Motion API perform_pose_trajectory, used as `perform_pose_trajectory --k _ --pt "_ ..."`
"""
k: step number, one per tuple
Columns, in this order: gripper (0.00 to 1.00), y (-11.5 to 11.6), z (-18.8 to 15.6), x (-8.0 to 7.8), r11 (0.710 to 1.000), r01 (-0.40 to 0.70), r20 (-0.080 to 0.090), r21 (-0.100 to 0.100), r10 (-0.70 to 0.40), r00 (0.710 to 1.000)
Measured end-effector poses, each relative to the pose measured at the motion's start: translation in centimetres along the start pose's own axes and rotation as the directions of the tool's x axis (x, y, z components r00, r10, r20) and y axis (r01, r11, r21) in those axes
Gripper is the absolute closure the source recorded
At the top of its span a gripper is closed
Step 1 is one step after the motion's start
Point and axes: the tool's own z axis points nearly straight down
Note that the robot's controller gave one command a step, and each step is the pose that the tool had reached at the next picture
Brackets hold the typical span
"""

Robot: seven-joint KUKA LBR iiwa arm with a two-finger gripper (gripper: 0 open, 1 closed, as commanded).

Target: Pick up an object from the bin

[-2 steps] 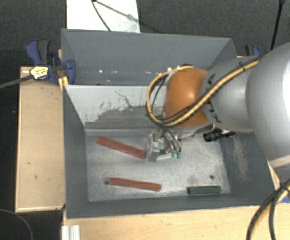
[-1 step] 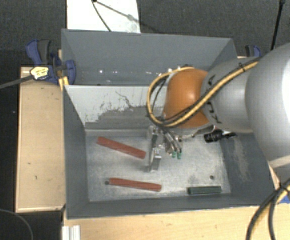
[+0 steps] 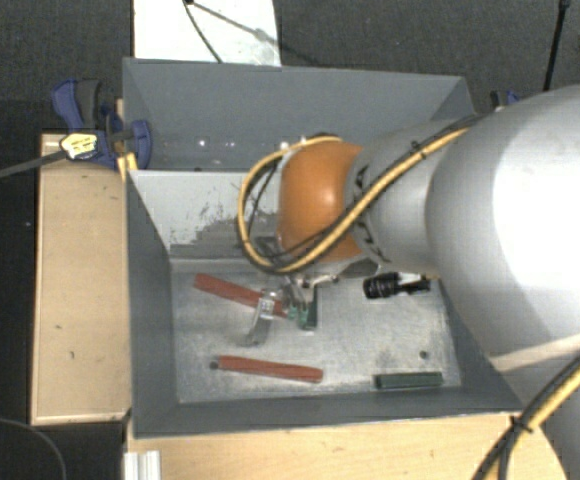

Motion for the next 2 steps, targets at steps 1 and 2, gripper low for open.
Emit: perform_pose_trajectory --k 1,2 --pt "1.00 -0.3 0.0 -0.1 1.000 -0.005 0.001 0.002 0.005 1.000" --pt "1.00 -0.2 -13.0 -2.1 0.928 0.373 0.005 0.003 -0.373 0.928"
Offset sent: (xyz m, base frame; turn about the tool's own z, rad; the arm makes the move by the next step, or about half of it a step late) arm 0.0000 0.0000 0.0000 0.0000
